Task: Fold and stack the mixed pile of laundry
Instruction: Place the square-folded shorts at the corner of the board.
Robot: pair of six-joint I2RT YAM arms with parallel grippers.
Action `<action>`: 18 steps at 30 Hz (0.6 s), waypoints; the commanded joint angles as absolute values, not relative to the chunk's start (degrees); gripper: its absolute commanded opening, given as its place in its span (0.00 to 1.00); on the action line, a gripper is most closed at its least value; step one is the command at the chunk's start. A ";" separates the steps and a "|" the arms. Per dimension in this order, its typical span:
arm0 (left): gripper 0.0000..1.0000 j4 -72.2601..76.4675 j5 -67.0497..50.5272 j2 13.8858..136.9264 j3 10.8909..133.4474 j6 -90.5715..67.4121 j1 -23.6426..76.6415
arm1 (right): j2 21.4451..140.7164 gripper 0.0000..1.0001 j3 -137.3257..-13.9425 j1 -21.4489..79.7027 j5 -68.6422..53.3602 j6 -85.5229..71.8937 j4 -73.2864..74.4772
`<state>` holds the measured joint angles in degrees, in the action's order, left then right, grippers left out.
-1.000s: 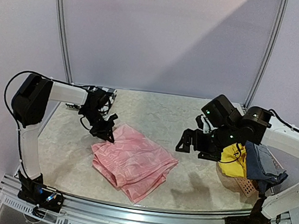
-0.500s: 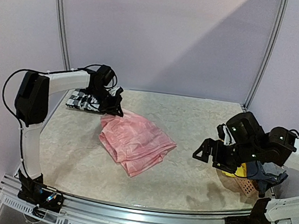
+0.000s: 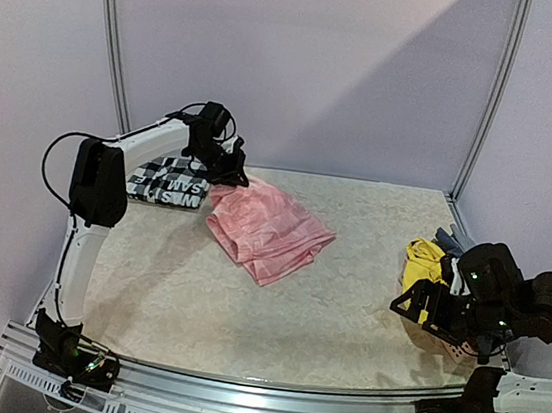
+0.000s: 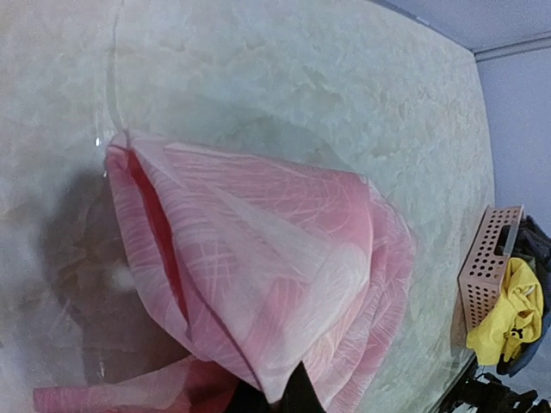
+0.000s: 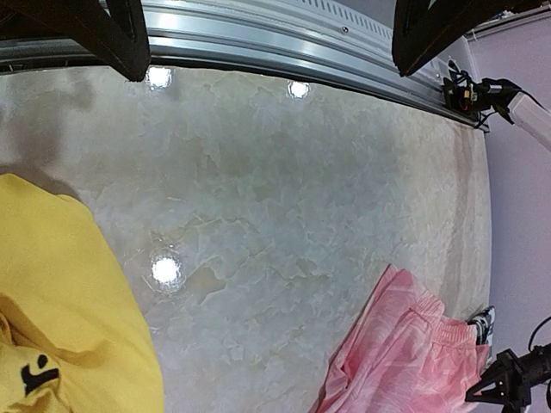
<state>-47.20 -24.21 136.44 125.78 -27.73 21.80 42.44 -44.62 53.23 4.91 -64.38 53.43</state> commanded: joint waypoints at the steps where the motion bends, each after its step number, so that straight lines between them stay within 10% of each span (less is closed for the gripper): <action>1: 0.00 -48.11 -23.47 138.99 133.94 -30.17 20.66 | 38.19 0.99 -42.88 53.44 8.15 -67.73 58.25; 18: 0.00 -57.02 -25.89 138.68 143.64 -20.52 10.84 | 31.38 0.99 -41.10 53.42 10.53 -72.17 60.99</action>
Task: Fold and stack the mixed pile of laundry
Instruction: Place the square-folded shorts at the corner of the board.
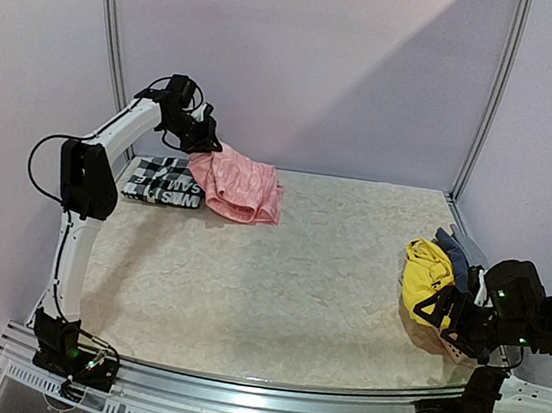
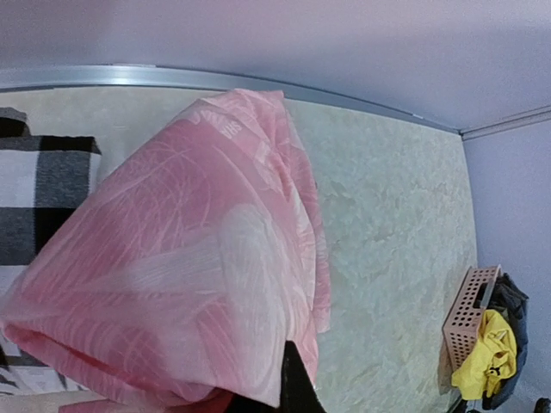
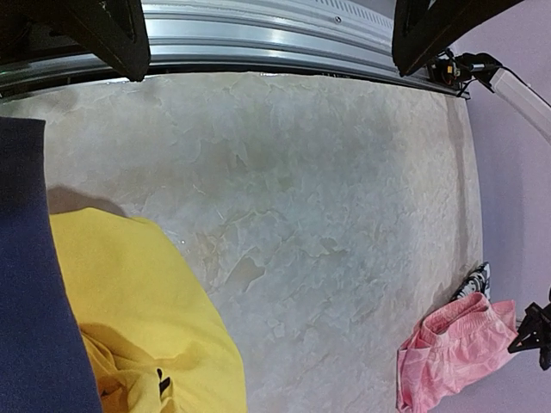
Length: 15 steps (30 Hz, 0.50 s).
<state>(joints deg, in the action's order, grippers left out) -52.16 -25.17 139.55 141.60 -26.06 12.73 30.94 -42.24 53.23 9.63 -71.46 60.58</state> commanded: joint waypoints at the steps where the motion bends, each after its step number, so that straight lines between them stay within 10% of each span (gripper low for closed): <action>1: 0.00 -57.54 -25.58 138.38 143.54 -19.96 10.11 | 31.79 0.99 -41.05 53.44 10.28 -72.09 60.62; 15: 0.00 -57.95 -28.90 133.10 141.68 -18.50 1.25 | 40.32 0.99 -43.01 53.38 6.15 -69.38 56.22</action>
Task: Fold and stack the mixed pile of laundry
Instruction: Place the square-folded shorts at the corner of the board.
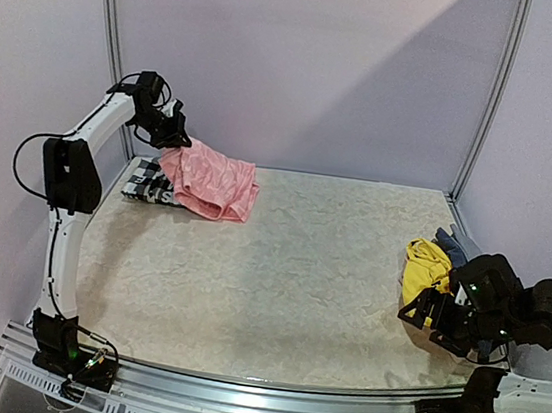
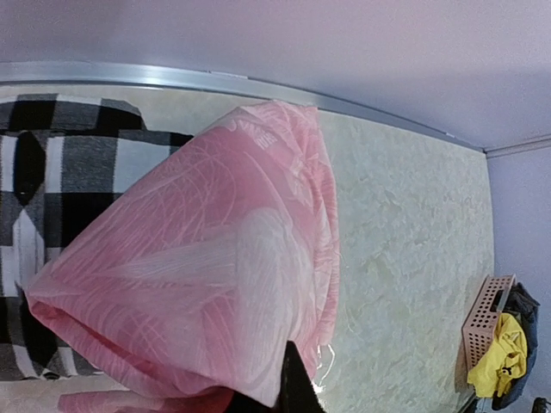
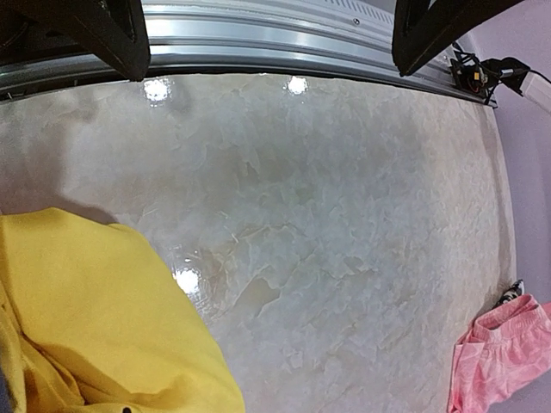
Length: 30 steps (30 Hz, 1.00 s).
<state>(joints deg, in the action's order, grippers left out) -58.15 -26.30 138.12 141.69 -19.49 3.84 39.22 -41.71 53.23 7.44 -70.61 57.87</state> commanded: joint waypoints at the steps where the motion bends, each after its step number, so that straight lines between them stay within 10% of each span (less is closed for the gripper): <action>1: 0.00 -57.92 -29.52 132.99 141.60 -18.52 0.66 | 40.60 0.99 -43.10 53.43 5.84 -69.15 56.08; 30: 0.00 -64.15 -29.78 131.69 140.62 -12.40 -5.12 | 58.62 0.99 -51.30 53.44 -4.08 -61.37 54.37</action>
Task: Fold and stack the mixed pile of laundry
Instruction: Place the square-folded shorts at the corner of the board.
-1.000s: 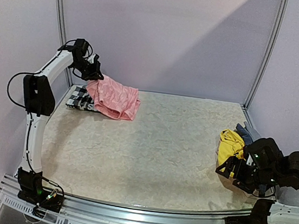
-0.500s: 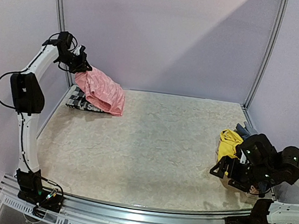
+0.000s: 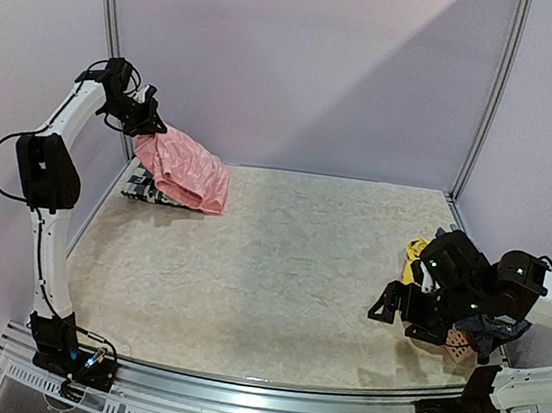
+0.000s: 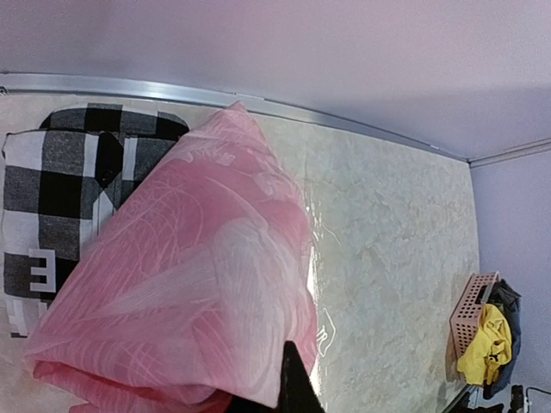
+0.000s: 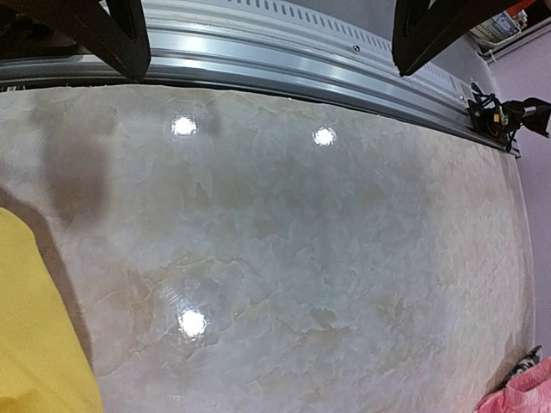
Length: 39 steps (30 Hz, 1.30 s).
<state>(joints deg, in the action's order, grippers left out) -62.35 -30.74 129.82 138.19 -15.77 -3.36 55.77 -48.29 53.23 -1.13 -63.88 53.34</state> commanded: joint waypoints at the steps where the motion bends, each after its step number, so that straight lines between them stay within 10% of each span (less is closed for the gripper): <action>1: 0.00 -64.20 -29.34 132.17 141.05 -11.99 -5.47 | 59.82 0.99 -51.92 53.44 -4.47 -61.09 54.73; 33: 0.00 -52.86 -27.35 143.12 144.08 -4.20 -14.70 | 88.23 0.99 -66.36 53.77 -10.44 -58.85 53.22; 37: 0.11 -52.76 -23.27 142.28 139.05 -5.25 -14.68 | 89.70 0.99 -67.58 54.05 -10.46 -58.71 53.08; 39: 0.34 -52.12 -20.19 140.96 136.59 -6.49 -14.72 | 90.12 0.99 -68.16 54.36 -10.25 -58.65 53.27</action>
